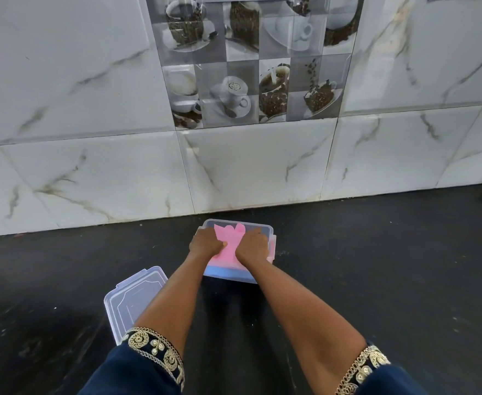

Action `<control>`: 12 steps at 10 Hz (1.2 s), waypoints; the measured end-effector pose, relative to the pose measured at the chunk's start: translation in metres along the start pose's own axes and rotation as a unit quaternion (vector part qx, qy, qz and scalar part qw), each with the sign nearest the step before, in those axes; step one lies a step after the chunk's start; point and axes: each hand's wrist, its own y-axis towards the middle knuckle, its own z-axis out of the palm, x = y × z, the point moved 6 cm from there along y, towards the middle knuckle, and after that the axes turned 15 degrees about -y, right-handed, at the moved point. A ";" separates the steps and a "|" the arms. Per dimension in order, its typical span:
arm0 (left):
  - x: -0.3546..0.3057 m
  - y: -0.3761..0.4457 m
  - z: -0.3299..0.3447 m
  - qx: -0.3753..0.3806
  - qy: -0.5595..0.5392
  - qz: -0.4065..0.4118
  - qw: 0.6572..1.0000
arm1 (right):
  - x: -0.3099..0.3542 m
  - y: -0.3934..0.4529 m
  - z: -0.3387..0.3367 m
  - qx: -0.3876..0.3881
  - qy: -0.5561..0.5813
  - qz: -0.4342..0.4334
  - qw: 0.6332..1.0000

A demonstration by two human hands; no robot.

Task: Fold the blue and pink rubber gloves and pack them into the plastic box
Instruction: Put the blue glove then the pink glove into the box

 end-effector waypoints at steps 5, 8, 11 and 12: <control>-0.036 -0.014 0.006 0.005 0.159 0.238 0.958 | 0.033 0.005 0.009 -0.062 -0.190 -0.173 0.964; -0.010 -0.001 0.019 0.045 0.079 0.162 0.983 | 0.030 0.012 0.012 -0.032 -0.114 -0.169 0.978; -0.011 -0.011 -0.002 -0.007 0.086 0.137 0.987 | 0.054 -0.005 -0.014 -0.107 -0.015 -0.121 0.987; -0.002 -0.026 -0.024 -0.061 0.082 0.165 0.981 | 0.071 -0.017 -0.012 -0.170 0.001 -0.156 0.973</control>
